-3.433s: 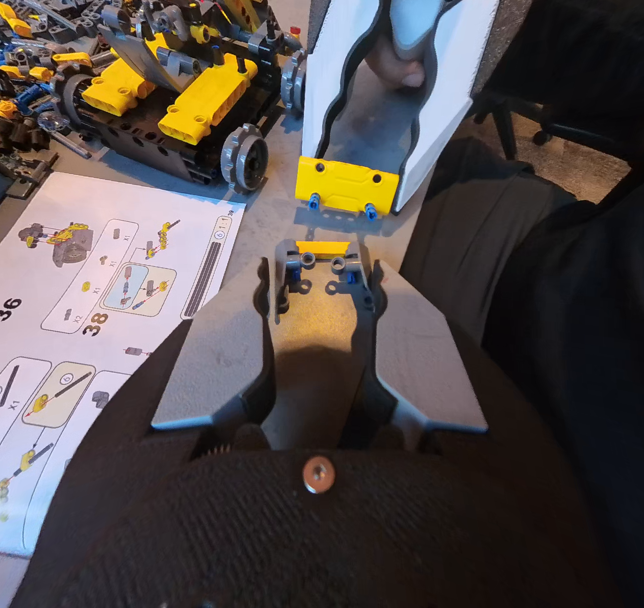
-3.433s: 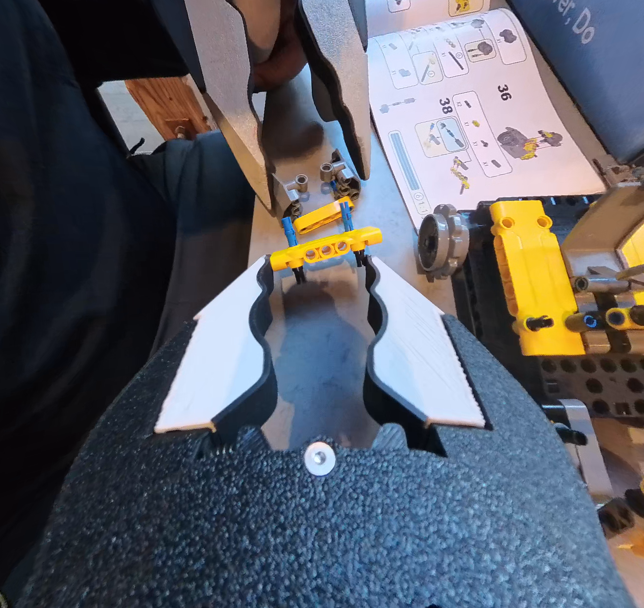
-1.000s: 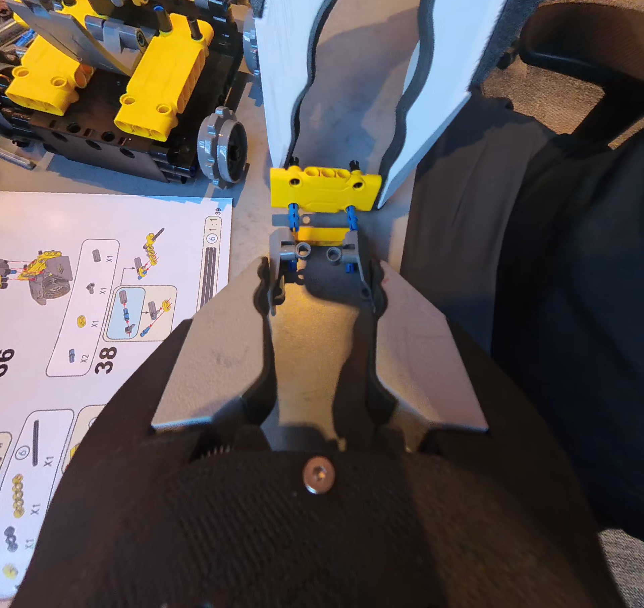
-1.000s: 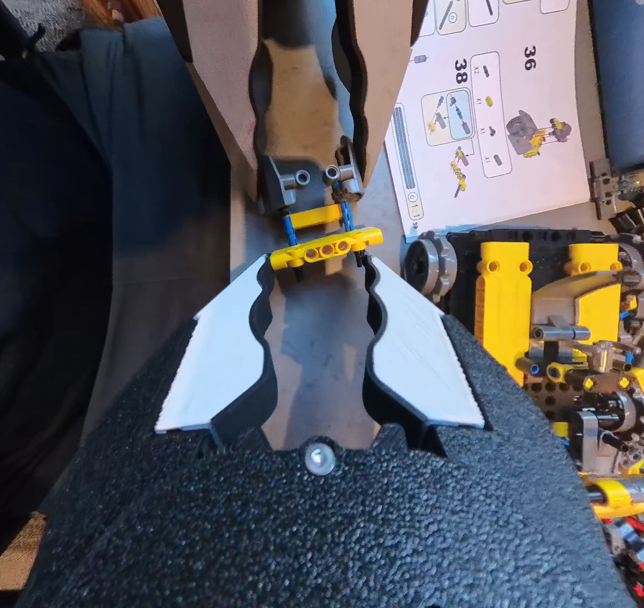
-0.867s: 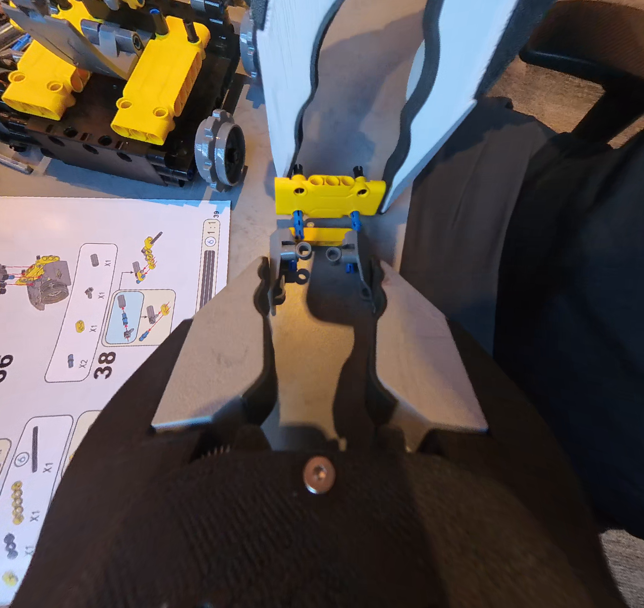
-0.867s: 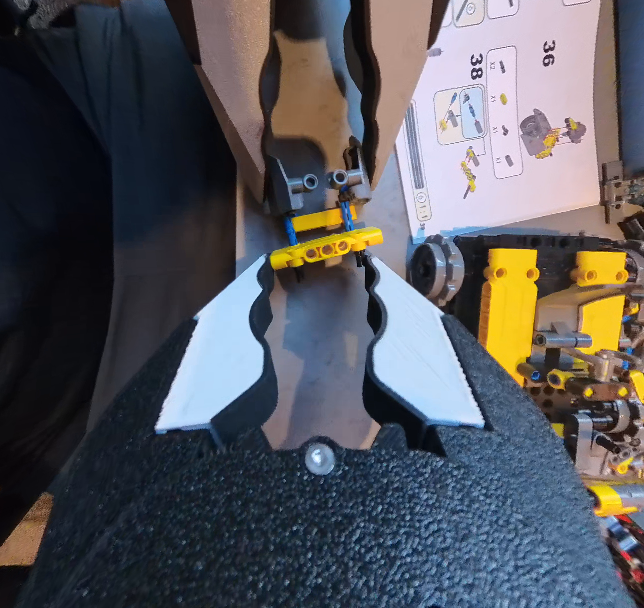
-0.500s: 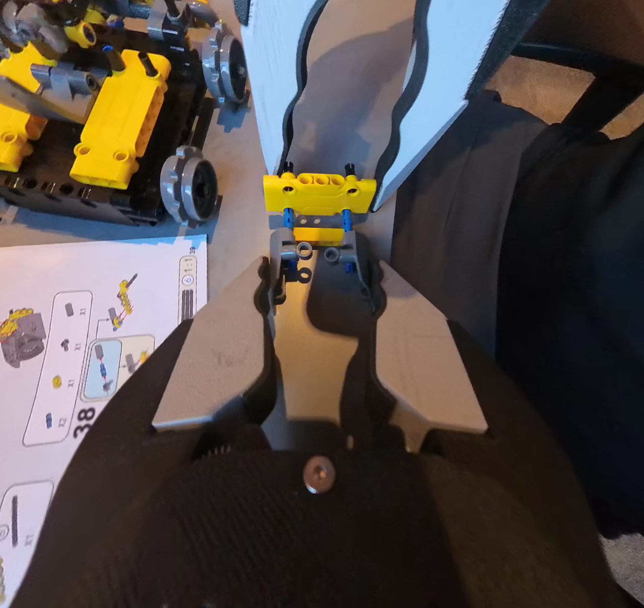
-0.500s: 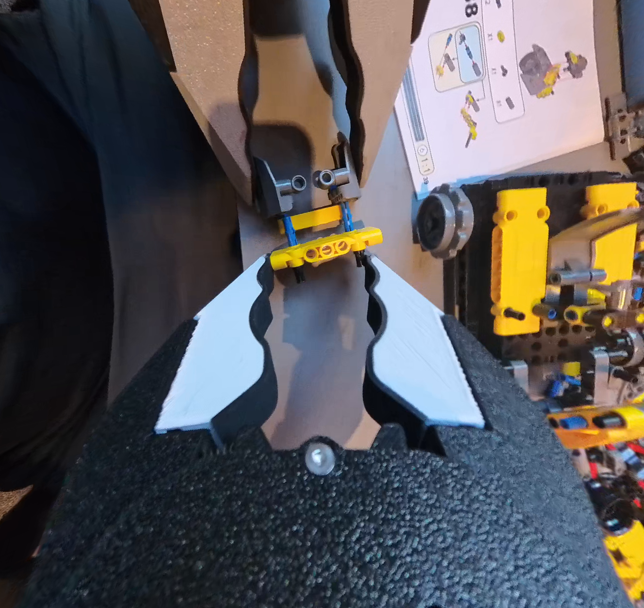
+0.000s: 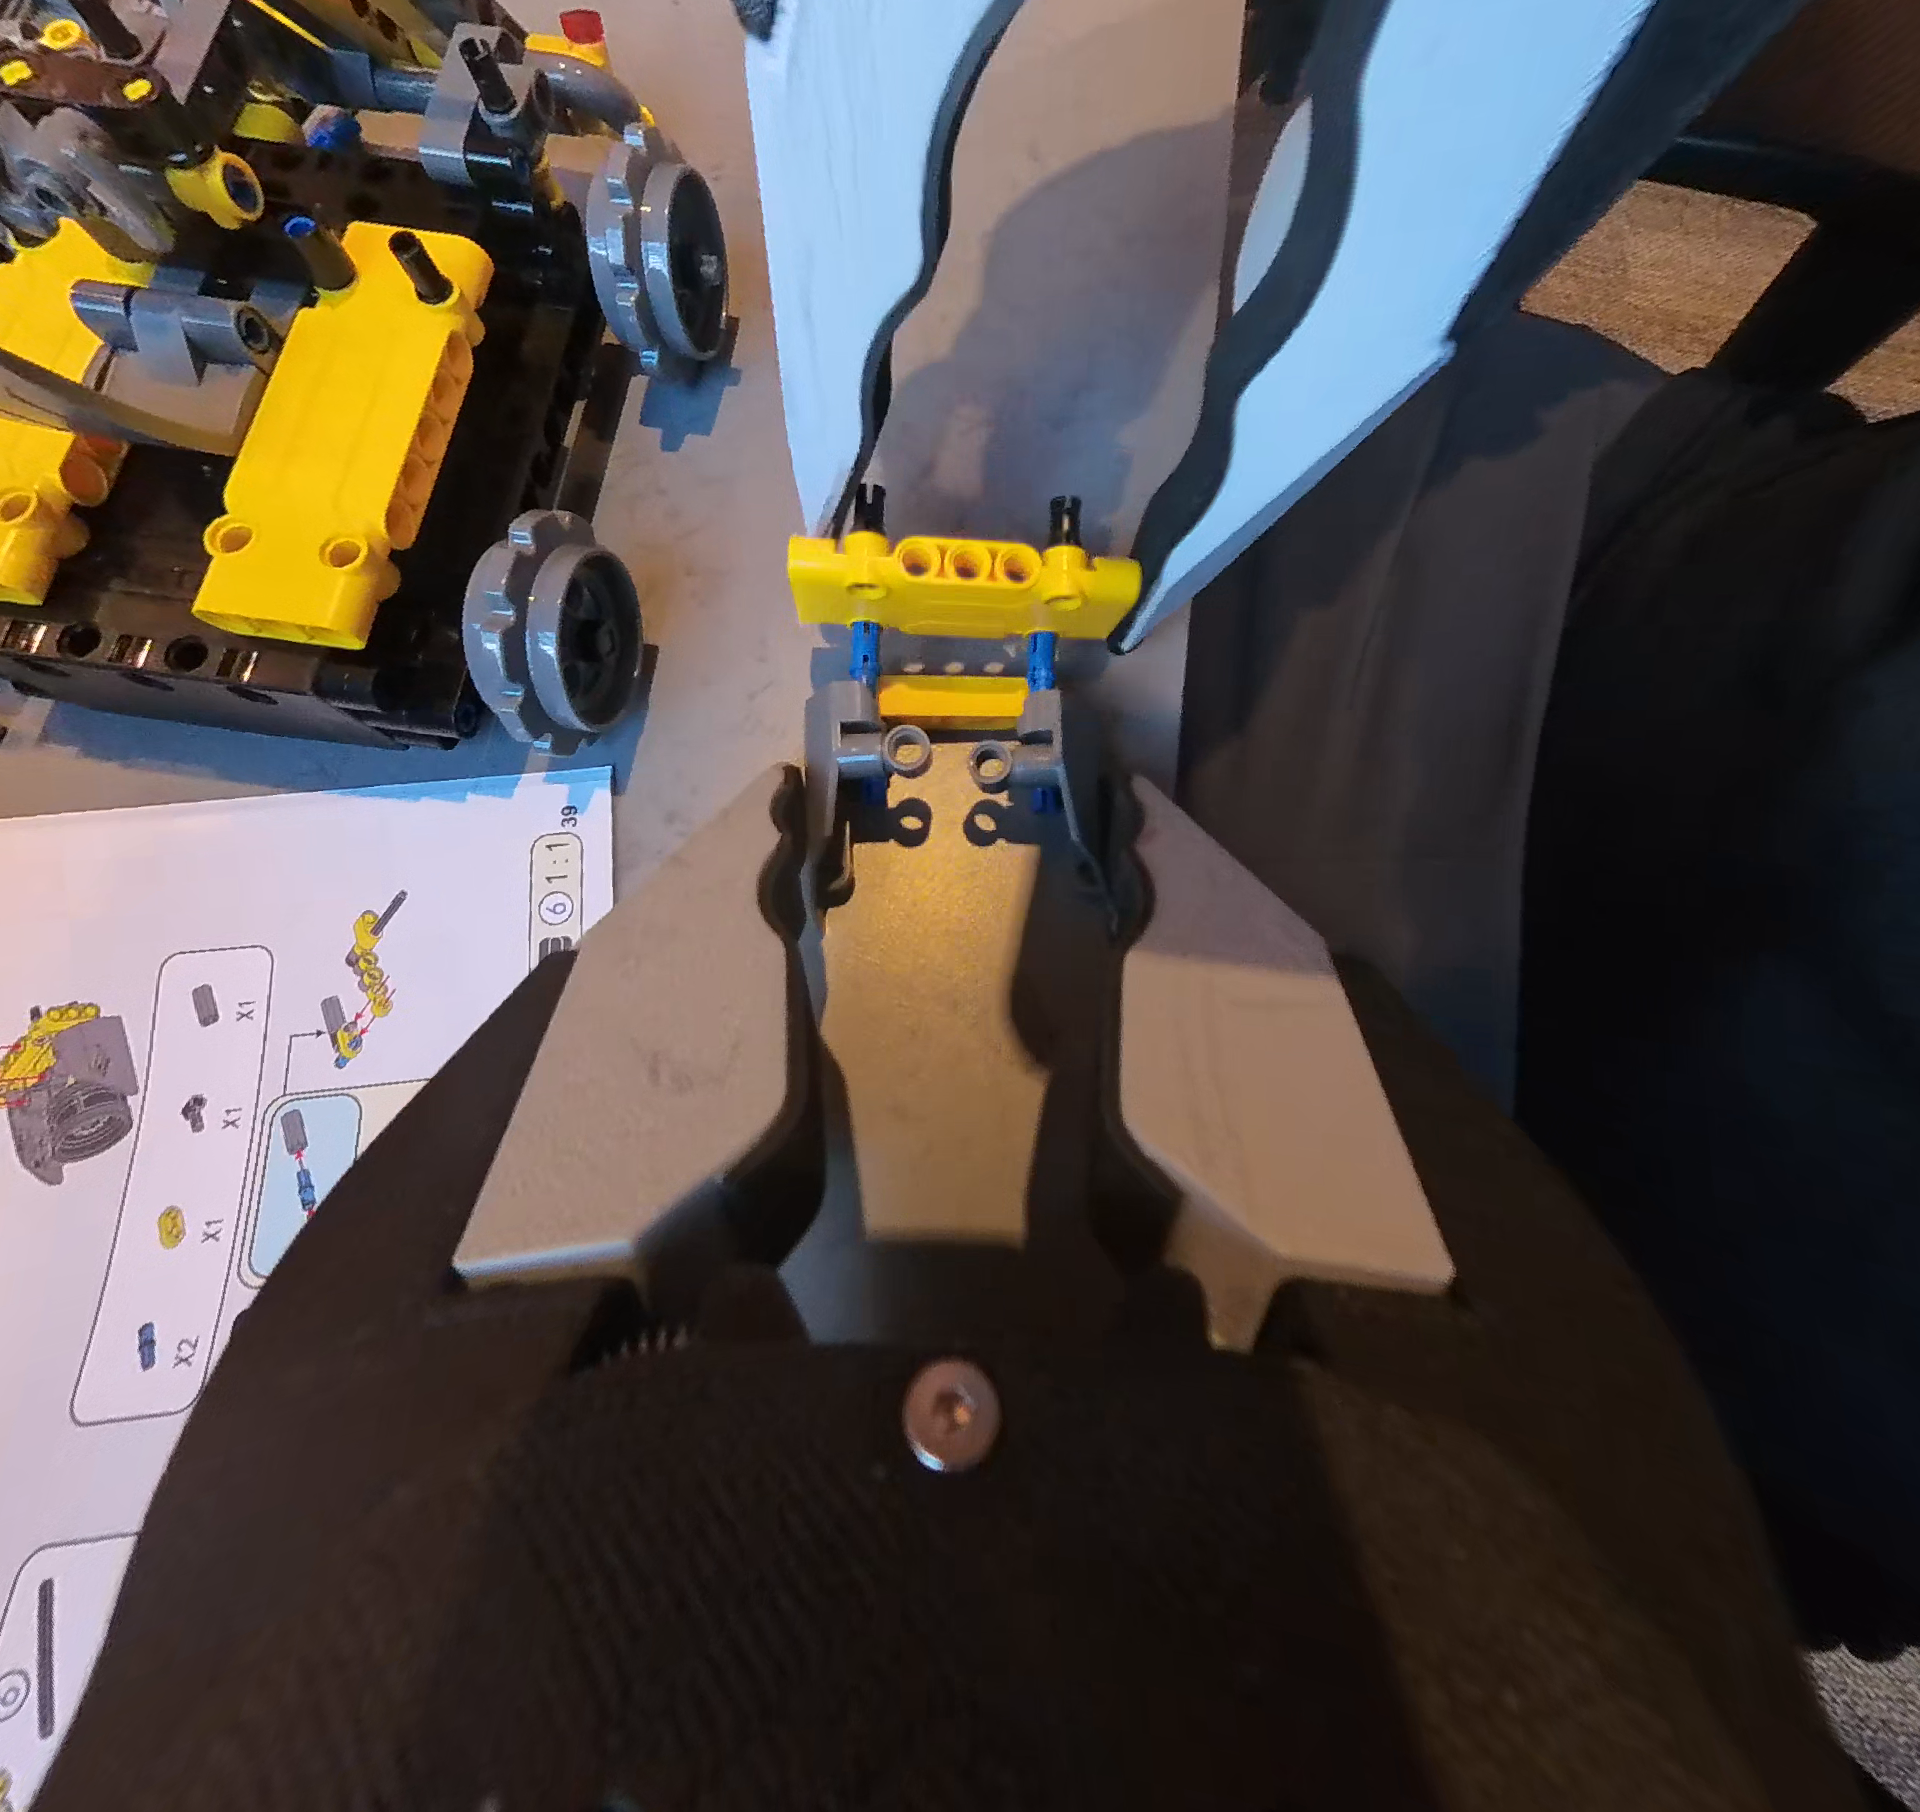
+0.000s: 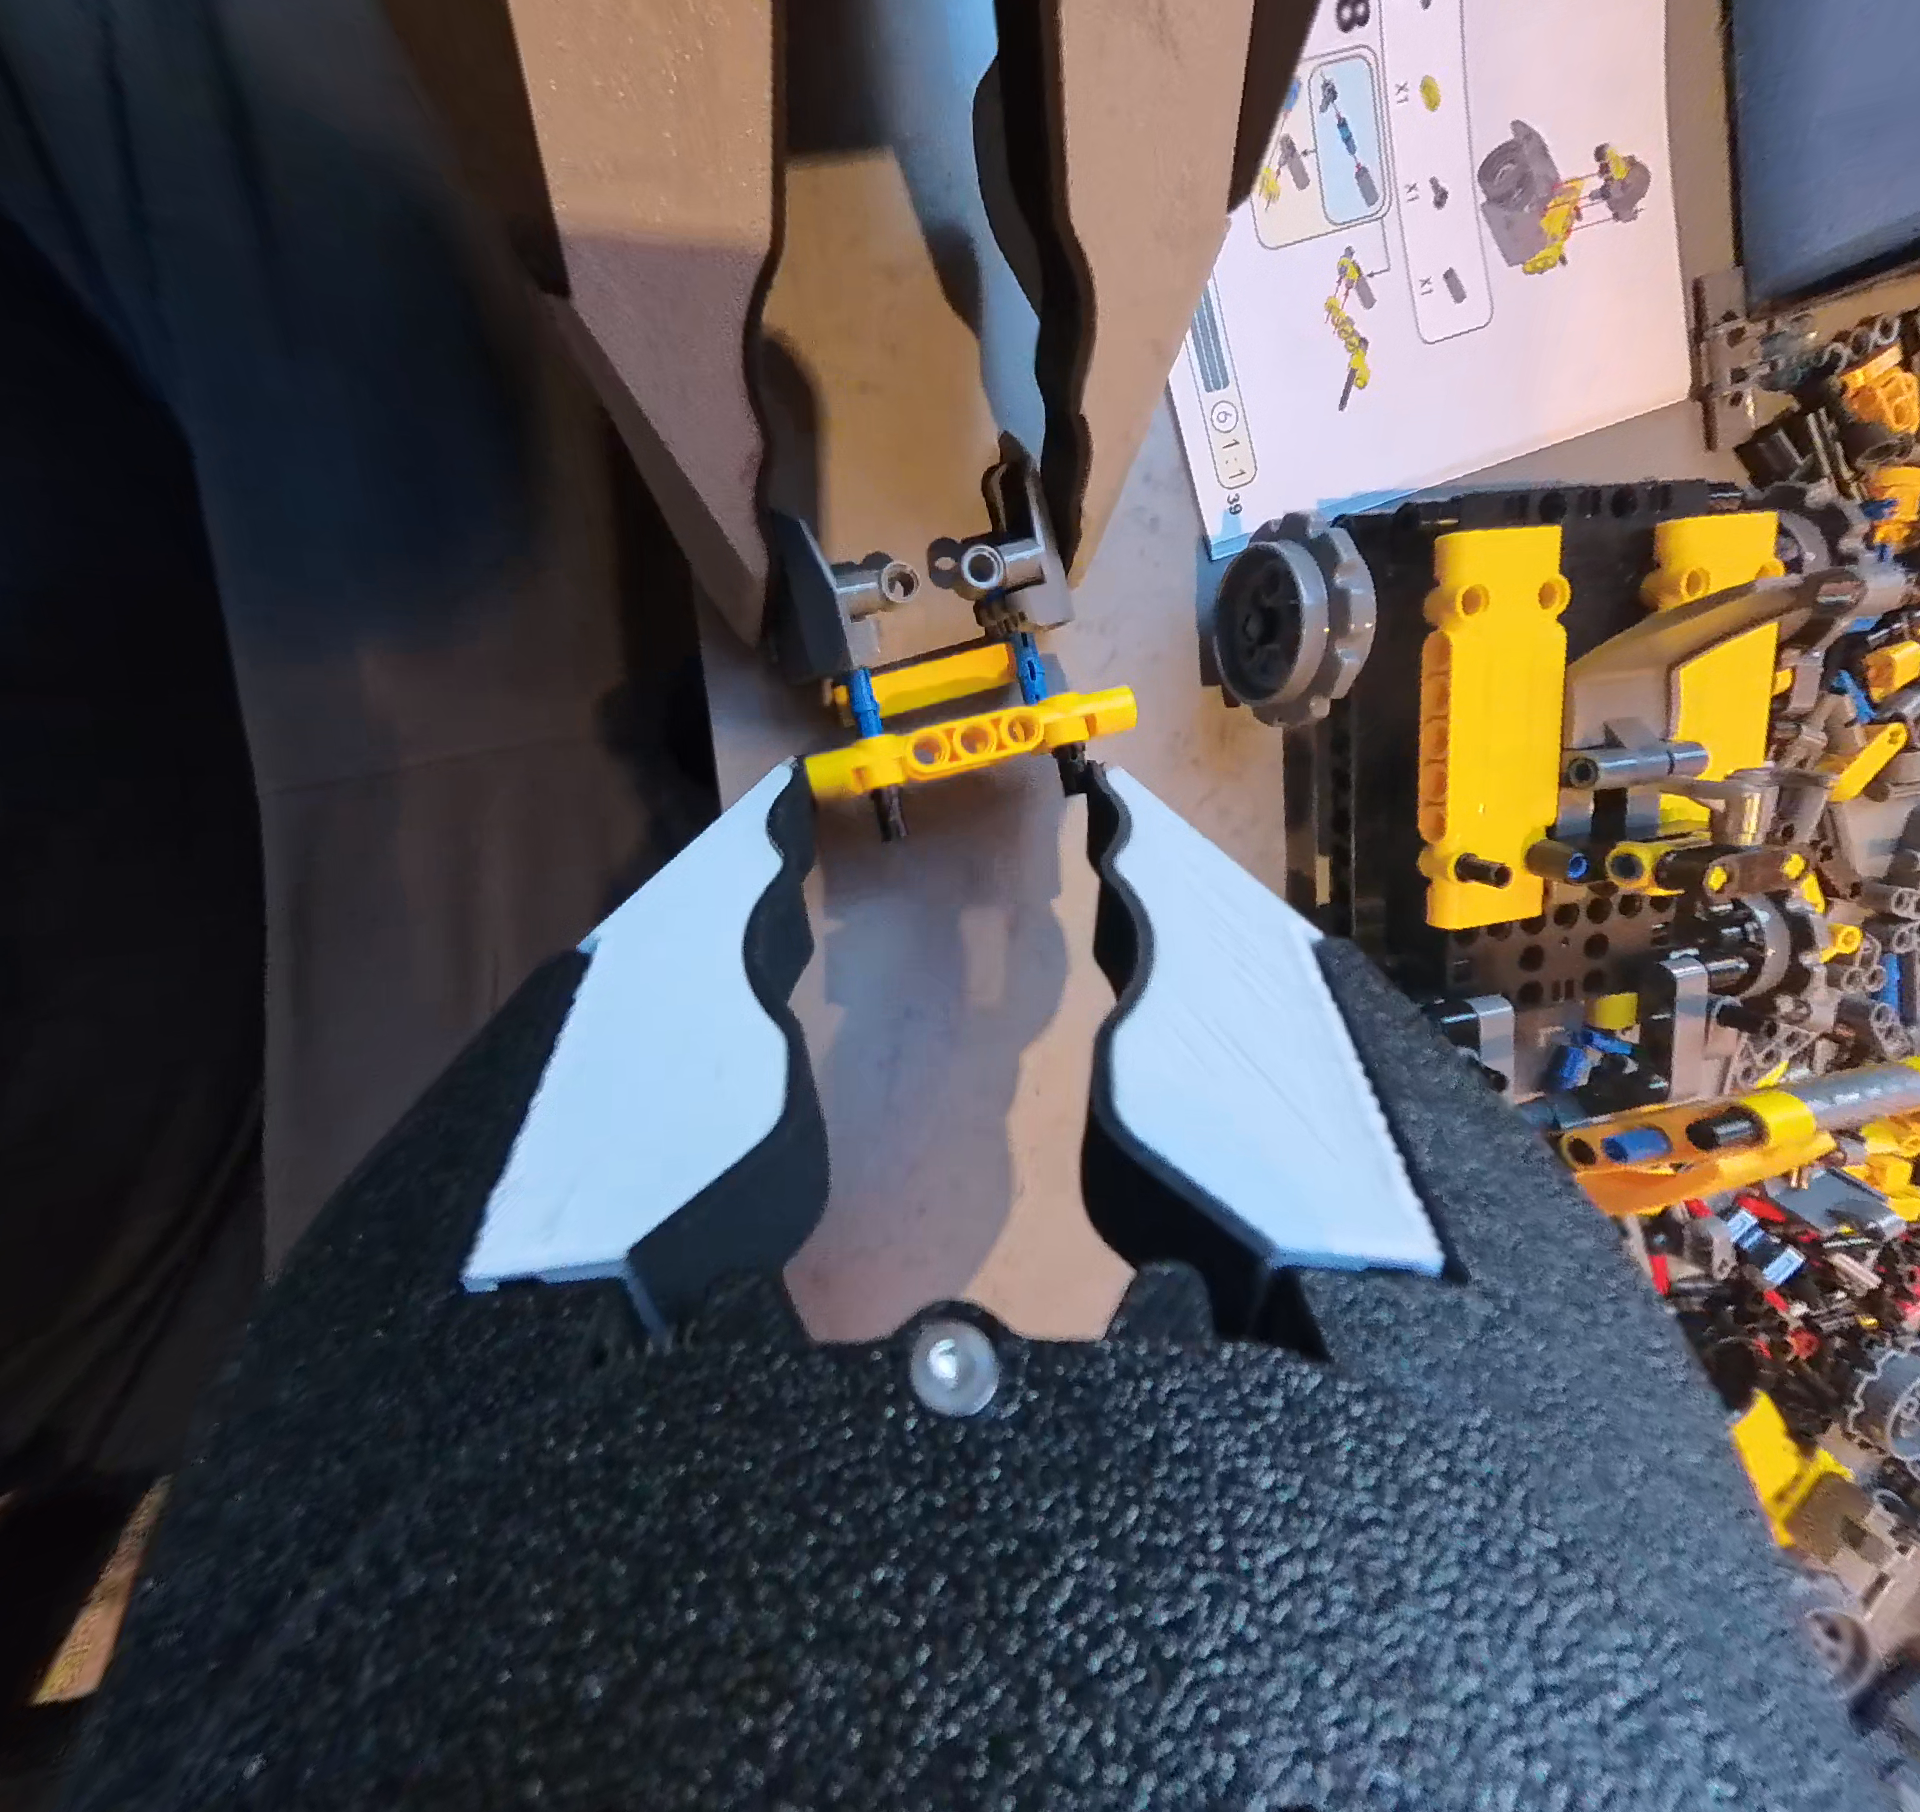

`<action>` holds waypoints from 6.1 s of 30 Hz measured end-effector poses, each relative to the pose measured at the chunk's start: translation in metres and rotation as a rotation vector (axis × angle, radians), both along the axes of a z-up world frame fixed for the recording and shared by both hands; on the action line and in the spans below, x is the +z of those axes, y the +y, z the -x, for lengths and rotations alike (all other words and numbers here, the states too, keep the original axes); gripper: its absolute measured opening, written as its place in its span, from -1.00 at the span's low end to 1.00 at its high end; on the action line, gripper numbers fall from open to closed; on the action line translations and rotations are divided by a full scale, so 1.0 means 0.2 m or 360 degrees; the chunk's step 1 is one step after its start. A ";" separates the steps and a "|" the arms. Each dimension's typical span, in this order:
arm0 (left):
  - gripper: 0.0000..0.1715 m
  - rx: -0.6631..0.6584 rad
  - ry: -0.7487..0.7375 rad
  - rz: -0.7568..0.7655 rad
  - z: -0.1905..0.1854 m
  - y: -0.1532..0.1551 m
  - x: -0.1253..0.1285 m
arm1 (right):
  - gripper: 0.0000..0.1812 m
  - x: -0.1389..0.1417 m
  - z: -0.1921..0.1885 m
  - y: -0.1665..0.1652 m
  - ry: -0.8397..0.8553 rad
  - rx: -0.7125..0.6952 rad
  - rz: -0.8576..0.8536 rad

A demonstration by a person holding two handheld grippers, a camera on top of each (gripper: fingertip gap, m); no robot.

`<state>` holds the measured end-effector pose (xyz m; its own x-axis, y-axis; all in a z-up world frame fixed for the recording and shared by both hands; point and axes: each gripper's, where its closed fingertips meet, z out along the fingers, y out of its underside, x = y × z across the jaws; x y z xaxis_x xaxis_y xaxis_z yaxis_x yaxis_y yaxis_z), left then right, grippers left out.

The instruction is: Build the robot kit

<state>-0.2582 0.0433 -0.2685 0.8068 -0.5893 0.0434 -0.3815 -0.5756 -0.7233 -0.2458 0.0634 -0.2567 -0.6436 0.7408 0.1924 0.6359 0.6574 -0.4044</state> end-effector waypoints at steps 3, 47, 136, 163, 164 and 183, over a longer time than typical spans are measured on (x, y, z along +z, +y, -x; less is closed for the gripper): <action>-0.33 -0.0002 -0.0006 0.0002 0.00 0.00 0.00 | -0.42 0.00 0.00 0.00 0.0013 0.0023 0.0003; -0.32 -0.0021 -0.0012 0.0002 0.00 0.00 0.00 | -0.42 -0.06 0.00 -0.02 0.0288 0.0010 0.0620; -0.55 -0.0002 -0.0301 -0.0478 -0.05 0.04 0.29 | -0.40 0.21 0.04 -0.08 0.0691 -0.0040 0.0783; -0.55 0.0107 -0.0294 -0.0585 -0.06 0.05 0.31 | -0.40 0.22 0.03 -0.07 0.0785 -0.0048 0.0870; -0.54 0.0108 -0.0289 -0.0584 -0.07 0.05 0.31 | -0.40 0.22 0.02 -0.07 0.0782 -0.0053 0.0885; -0.44 0.0145 -0.0333 -0.0613 -0.04 0.05 0.33 | -0.39 0.23 0.01 0.00 0.0789 -0.0097 0.0948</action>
